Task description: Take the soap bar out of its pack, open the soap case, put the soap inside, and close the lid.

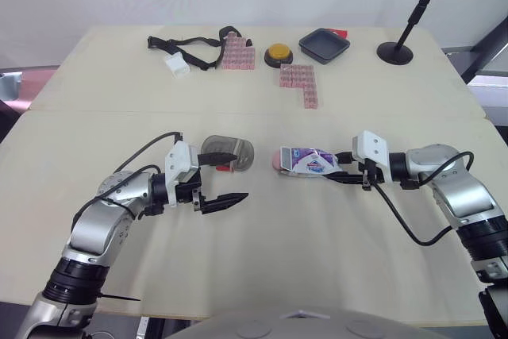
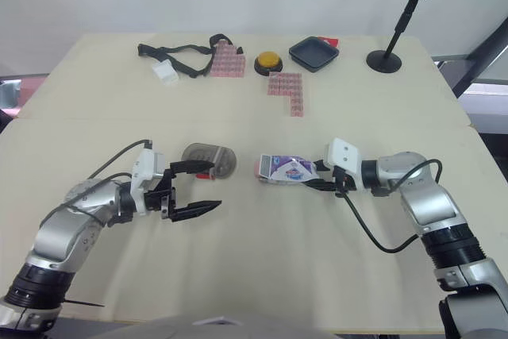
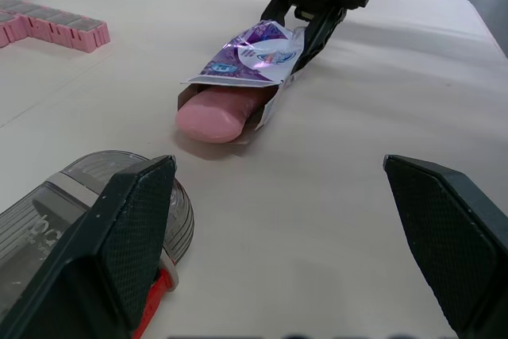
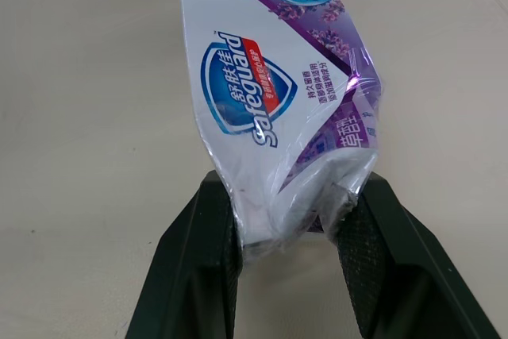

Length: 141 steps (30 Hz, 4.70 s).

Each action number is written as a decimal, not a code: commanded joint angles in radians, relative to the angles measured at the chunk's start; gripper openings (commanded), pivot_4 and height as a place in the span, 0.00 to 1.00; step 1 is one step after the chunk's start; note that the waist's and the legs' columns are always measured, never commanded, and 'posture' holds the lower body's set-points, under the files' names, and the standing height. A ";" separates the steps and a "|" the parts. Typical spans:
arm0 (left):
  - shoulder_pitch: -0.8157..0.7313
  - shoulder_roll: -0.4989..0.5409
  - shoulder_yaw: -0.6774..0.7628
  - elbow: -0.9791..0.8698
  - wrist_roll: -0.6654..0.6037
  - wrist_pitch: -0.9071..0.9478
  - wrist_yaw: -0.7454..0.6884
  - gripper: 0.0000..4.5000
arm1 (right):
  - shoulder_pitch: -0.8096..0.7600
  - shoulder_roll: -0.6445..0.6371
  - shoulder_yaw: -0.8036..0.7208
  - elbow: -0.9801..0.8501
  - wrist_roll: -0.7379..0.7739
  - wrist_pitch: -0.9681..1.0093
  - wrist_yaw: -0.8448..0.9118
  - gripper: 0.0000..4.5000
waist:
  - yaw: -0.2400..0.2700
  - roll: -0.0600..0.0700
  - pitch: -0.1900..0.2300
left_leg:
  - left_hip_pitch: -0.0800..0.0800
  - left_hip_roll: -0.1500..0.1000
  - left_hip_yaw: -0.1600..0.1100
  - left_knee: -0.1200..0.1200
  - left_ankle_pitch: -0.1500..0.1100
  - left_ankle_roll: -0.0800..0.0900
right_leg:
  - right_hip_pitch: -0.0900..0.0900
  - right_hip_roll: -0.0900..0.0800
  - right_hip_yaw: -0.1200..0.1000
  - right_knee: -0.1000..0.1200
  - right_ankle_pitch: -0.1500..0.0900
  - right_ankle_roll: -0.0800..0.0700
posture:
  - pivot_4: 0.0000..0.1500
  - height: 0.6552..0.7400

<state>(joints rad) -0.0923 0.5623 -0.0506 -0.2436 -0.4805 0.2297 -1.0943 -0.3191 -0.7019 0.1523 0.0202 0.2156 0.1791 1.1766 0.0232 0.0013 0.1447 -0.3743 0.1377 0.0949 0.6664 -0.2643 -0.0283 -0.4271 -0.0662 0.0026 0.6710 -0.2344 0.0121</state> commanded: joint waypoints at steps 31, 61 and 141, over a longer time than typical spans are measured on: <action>0.026 0.021 0.003 -0.059 -0.006 0.002 0.000 1.00 | 0.092 -0.311 -0.118 -0.051 -0.009 -0.072 0.131 0.38 | 0.002 0.000 0.000 | 0.000 0.000 0.000 0.000 0.000 0.000 | 0.000 0.000 0.000 -0.001 0.000 0.000 | 1.00 0.93; 0.028 0.030 -0.004 -0.073 -0.001 0.016 -0.007 1.00 | 0.096 -0.530 -0.231 -0.071 0.027 0.025 0.247 0.38 | 0.004 0.000 0.000 | -0.001 0.000 0.000 0.001 0.000 0.001 | 0.000 0.000 0.000 -0.001 0.000 0.000 | 1.00 0.93; -0.123 0.010 0.015 0.049 -0.033 -0.035 -0.032 1.00 | 0.333 -0.017 -0.598 -0.313 0.305 0.174 -0.198 1.00 | 0.012 0.010 -0.007 | -0.001 0.002 0.001 -0.013 0.010 -0.016 | 0.006 0.000 -0.005 -0.004 0.000 0.000 | 1.00 0.93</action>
<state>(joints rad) -0.1945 0.5582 -0.0477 -0.2088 -0.5318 0.2282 -1.1029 -0.0135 -0.7098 -0.4153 -0.3070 0.4748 0.4332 0.8670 0.0353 0.0114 0.1378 -0.3746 0.1409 0.0958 0.6539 -0.2548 -0.0443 -0.4207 -0.0665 -0.0039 0.6662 -0.2346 0.0118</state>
